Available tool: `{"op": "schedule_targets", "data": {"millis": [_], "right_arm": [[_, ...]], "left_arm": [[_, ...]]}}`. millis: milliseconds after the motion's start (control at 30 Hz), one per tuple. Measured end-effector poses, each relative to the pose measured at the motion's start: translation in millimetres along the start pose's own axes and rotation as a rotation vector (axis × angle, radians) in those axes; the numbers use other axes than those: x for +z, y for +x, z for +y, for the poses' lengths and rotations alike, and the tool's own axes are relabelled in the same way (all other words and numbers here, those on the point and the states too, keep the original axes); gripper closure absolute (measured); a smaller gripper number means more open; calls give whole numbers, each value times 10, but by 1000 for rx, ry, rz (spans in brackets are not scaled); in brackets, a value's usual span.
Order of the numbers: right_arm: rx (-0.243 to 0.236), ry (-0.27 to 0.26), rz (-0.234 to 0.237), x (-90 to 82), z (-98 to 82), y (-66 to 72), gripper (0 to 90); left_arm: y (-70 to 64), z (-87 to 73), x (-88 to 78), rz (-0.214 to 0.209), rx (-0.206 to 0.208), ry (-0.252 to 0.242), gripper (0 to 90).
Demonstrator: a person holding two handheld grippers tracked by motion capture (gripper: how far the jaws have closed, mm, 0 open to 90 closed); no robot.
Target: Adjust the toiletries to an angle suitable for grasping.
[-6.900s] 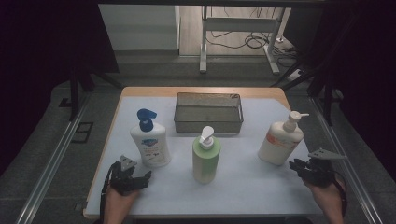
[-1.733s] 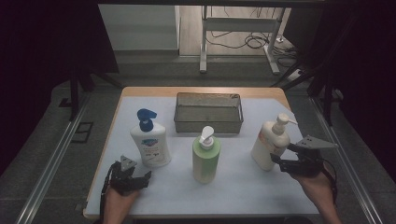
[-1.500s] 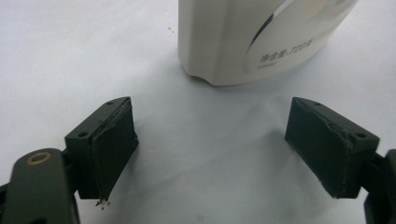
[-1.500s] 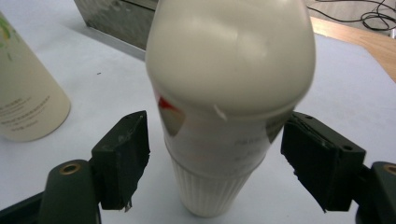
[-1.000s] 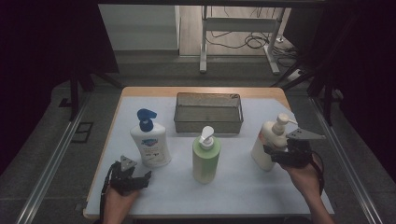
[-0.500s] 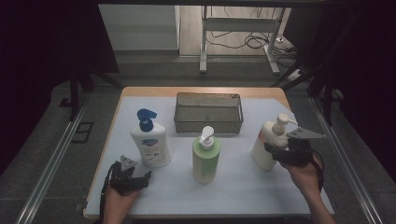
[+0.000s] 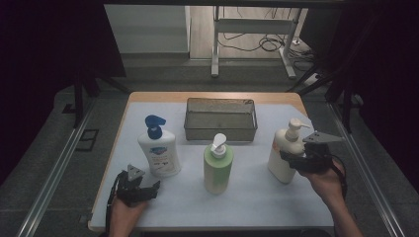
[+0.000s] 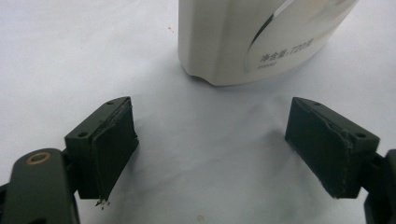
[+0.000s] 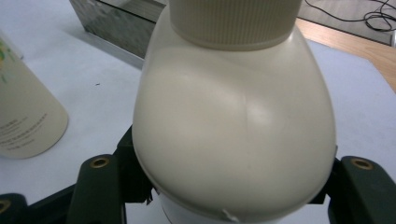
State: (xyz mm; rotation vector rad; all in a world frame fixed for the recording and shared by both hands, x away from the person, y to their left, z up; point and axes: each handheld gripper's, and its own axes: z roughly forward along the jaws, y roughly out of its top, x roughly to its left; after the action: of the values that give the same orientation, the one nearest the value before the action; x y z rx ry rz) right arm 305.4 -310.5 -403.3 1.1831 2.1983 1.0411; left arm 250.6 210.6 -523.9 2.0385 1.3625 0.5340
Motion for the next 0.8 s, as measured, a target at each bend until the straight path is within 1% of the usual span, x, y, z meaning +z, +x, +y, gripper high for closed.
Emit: {"op": "schedule_targets", "data": {"millis": [200,267,300,367,433,500,533,567,633,667,800], "right_arm": [[0,3,34,-51,75,-3,368],[-4,2,38,-55,86,-5,368],[-9,2,51,-65,124,-3,368],[-9,1,56,-68,137,-1,369],[-11,-7,73,-75,202,11,369],[-14,-10,77,-77,225,17,369],[-19,-14,89,-79,274,32,369],[-19,-14,89,-79,274,32,369],[-33,-18,102,-79,354,62,369],[-33,-18,102,-79,354,62,369],[-46,-27,115,-55,481,110,369]], "left_arm": [[0,0,0,0,0,0,159],[0,0,0,0,0,0,159],[0,0,0,0,-1,0,159],[0,0,0,0,0,0,159],[0,0,0,0,-1,0,159],[0,0,0,0,0,0,160],[0,0,0,0,-1,0,160],[0,0,0,0,-1,0,159],[0,0,0,0,-1,0,160],[0,0,0,0,-1,0,159],[0,0,0,0,-1,0,160]]}}
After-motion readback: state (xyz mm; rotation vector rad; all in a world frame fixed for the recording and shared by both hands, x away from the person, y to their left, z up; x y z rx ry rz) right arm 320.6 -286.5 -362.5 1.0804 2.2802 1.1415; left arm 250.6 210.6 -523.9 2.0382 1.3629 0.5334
